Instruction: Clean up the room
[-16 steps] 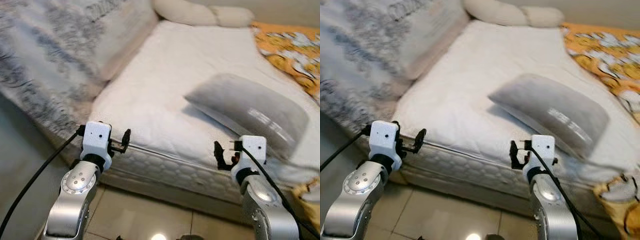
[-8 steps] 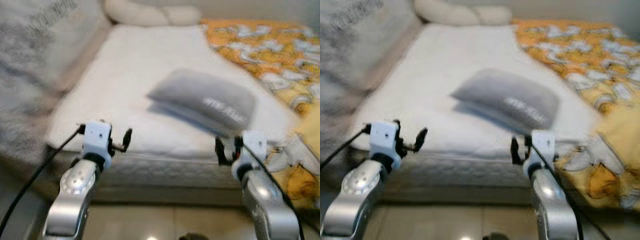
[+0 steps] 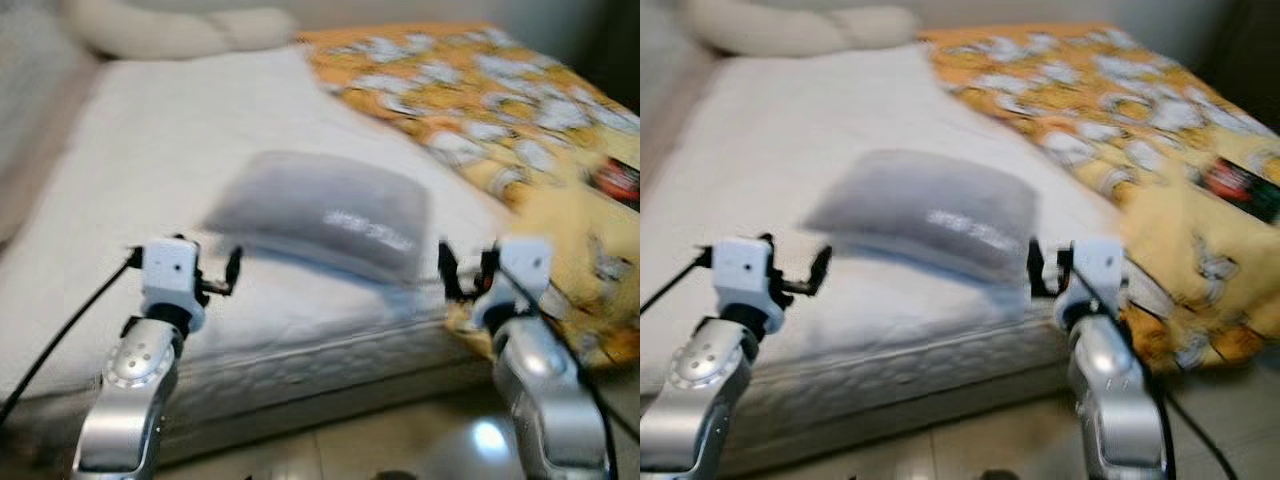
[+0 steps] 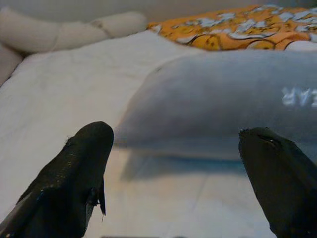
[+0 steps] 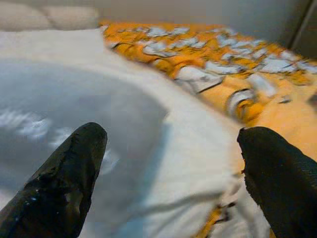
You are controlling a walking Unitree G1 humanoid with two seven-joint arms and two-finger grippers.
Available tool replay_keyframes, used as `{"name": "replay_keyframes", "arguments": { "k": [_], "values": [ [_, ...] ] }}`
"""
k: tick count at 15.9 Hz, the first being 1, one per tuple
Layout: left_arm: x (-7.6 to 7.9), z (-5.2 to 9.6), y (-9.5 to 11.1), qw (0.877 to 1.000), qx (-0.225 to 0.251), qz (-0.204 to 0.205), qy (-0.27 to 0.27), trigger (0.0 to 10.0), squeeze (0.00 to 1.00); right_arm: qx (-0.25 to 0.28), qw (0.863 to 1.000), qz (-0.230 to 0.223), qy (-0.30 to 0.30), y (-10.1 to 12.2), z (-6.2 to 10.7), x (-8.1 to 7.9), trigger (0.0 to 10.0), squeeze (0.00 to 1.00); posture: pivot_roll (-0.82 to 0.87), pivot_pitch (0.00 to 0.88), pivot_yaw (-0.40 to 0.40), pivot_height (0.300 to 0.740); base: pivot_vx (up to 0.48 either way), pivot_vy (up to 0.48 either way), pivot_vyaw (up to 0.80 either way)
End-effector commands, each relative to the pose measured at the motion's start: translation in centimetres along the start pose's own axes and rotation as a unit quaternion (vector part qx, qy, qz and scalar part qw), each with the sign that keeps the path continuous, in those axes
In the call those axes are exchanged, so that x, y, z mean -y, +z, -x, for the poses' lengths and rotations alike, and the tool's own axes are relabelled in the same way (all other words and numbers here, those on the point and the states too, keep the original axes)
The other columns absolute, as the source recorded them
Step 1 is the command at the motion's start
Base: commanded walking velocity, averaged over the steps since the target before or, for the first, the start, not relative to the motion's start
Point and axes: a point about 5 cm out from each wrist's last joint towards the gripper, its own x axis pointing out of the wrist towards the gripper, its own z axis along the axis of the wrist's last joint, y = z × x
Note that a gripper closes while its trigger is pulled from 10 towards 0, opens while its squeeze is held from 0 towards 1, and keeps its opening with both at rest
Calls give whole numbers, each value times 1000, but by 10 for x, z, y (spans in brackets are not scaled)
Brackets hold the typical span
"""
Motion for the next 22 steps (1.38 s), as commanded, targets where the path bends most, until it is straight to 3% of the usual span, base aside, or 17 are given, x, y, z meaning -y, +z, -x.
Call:
{"name": "replay_keyframes", "arguments": {
  "k": [1,5,10,20,22],
  "values": [
    [-1,3,-2,1000,-2,-2,7,10000,0,7,1000,-7,7,1,-2,2,10000,0,-117,17,-13,740,247,0,0],
    [-6,6,-3,1000,-1,-4,27,10000,0,9,999,4,49,-3,-4,-4,10000,0,-101,17,-28,740,248,0,0],
    [-3,7,0,1000,1,-8,18,10000,0,6,998,22,54,-9,-5,-6,10000,0,-105,27,-18,740,254,0,0],
    [0,2,2,1000,0,-12,-1,10000,0,-4,999,14,39,-16,1,-1,10000,0,-114,41,13,740,289,0,0],
    [0,3,1,1000,-2,-13,-1,10000,0,-6,999,21,45,-16,1,-2,10000,0,-112,43,10,740,292,0,603]
  ]
}}
